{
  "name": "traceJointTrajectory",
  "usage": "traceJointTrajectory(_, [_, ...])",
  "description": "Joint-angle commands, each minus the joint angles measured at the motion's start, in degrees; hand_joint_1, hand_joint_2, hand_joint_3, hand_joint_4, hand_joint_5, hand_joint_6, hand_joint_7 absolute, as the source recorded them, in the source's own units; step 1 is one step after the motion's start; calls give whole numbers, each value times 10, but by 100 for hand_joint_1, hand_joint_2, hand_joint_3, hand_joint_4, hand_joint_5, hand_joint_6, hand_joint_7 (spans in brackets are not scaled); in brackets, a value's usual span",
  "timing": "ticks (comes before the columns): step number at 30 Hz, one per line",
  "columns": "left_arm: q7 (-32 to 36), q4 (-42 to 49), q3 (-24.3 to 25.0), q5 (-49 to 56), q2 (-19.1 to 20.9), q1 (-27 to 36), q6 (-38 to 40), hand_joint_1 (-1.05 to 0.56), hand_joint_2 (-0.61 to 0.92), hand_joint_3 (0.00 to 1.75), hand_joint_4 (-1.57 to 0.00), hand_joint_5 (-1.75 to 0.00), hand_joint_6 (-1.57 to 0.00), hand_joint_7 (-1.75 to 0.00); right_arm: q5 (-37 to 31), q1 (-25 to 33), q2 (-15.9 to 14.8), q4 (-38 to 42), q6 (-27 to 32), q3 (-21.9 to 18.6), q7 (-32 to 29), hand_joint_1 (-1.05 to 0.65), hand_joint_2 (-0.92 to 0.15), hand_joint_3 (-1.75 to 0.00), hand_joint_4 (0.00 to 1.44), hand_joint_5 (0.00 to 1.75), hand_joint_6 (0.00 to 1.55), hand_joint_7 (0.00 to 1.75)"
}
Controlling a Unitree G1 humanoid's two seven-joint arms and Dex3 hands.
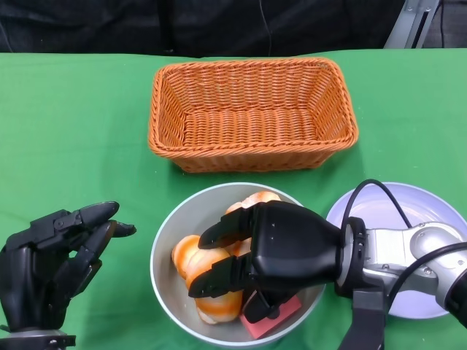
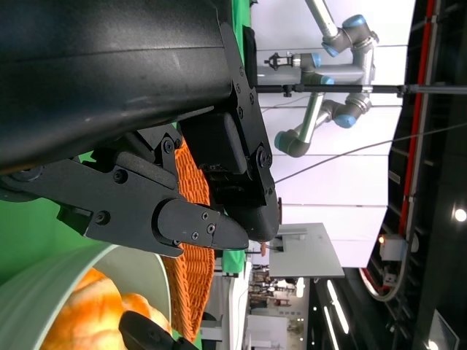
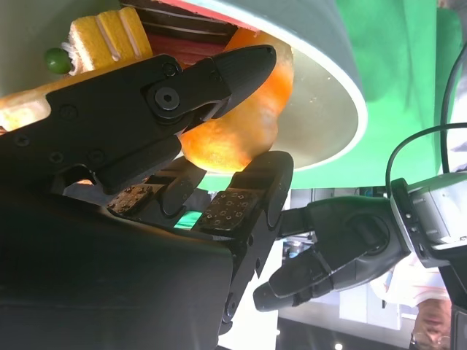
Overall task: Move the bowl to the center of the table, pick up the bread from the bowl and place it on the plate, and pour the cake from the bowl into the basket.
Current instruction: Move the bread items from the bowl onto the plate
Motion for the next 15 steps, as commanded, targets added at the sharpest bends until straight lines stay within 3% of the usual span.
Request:
traceJointTrajectory(1, [-1,-14,2,-4,6,12,-1,-29,92,16,-90,-89,-127,-1,-11,4,-2,12,9,13,2,-80,-80,0,93,1,87,0])
traceJointTrajectory(15, [12,-41,2,-3,-5,18,5,-25,92,19,-86,-100,-128,-1,-24,-6,25,60,40,47,-45,-68,-80,0,97,3,99,4])
